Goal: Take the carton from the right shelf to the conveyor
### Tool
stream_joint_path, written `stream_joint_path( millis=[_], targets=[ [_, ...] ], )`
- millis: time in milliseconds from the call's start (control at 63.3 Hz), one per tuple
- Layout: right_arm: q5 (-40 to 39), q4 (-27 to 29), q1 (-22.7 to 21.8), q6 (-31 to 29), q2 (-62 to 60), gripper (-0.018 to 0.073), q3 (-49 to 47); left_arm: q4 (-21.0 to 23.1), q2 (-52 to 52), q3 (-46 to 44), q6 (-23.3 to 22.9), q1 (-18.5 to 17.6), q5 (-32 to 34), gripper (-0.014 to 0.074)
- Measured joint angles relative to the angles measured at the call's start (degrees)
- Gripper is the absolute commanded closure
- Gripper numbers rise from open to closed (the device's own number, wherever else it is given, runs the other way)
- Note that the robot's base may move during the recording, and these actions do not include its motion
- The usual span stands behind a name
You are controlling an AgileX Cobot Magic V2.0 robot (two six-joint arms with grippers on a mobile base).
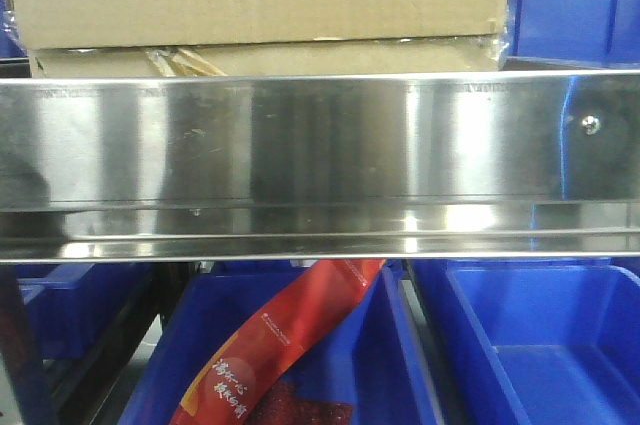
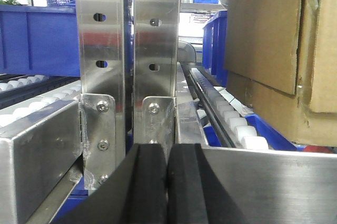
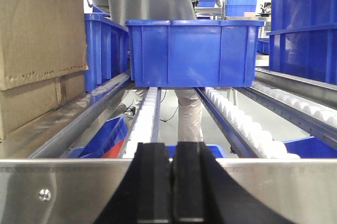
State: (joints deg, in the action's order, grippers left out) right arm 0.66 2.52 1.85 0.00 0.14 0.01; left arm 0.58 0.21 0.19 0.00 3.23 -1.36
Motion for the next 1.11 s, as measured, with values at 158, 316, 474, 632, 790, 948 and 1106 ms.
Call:
stream_joint_path(
  millis=[158, 316, 474, 632, 790, 948, 1106],
  targets=[
    [0.0, 0.0, 0.0, 0.0, 0.0, 0.0628, 0.0, 0.0, 0.0, 0.0, 0.0, 0.0, 0.0, 0.0607],
    [0.0, 0.0, 0.0, 0.0, 0.0, 0.0628, 0.0, 0.0, 0.0, 0.0, 0.0, 0.0, 0.0, 0.0607],
    [0.0, 0.0, 0.0, 0.0, 0.0, 0.0628, 0.0, 0.0, 0.0, 0.0, 0.0, 0.0, 0.0, 0.0607],
    [0.0, 0.0, 0.0, 0.0, 0.0, 0.0628, 0.0, 0.0, 0.0, 0.0, 0.0, 0.0, 1.36, 0.0607],
    [0.0, 0.0, 0.0, 0.0, 0.0, 0.0628, 0.0, 0.62, 0.0, 0.0, 0.0, 0.0, 2.07, 0.0607],
    [-1.46, 0.0, 0.0, 0.0, 0.0, 0.0628, 0.0, 1.21, 0.0, 0.0, 0.0, 0.0, 5.81, 0.0607],
    [-3.29, 0.0, 0.0, 0.0, 0.0, 0.0628, 0.0, 1.57, 0.0, -0.66, 0.0, 0.0, 7.52, 0.0591]
  ],
)
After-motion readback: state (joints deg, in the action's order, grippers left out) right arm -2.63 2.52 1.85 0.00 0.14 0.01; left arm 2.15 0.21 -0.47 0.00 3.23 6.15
